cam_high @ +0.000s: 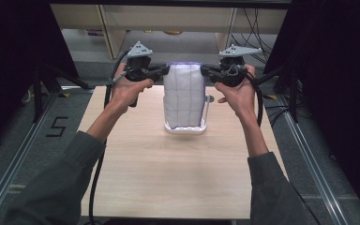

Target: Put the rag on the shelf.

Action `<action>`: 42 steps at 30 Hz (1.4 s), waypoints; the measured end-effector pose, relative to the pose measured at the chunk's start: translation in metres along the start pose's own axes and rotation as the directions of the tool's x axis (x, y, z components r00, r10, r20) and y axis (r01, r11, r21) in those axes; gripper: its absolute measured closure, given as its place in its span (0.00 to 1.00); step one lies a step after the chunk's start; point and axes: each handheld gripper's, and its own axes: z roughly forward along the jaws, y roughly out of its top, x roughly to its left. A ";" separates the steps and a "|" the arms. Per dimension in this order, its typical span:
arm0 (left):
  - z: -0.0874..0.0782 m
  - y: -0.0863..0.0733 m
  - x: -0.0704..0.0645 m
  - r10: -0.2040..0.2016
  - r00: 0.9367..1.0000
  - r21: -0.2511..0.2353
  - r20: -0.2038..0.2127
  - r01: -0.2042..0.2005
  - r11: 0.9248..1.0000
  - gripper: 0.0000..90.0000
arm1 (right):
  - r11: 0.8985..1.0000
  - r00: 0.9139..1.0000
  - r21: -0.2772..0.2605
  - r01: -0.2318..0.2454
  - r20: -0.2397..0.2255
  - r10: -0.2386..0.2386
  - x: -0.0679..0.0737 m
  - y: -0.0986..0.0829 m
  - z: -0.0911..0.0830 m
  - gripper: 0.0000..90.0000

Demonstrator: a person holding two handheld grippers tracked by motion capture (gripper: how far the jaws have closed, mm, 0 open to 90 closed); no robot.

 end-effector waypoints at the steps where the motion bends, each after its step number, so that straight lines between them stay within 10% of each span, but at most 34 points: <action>1: 0.001 0.001 0.001 0.002 1.000 0.000 -0.003 -0.002 1.000 0.93 | 1.000 1.000 -0.003 0.009 0.010 -0.009 -0.002 0.001 0.001 0.94; 18: 0.039 0.023 0.020 0.023 0.998 -0.018 -0.061 -0.024 1.000 0.93 | 1.000 0.998 -0.016 -0.019 0.067 0.020 -0.032 0.019 0.027 0.94; 42: 0.086 -0.002 0.049 -0.033 0.997 0.023 -0.066 0.035 0.999 0.92 | 0.993 0.989 0.051 -0.106 0.106 0.100 -0.061 -0.005 0.085 0.93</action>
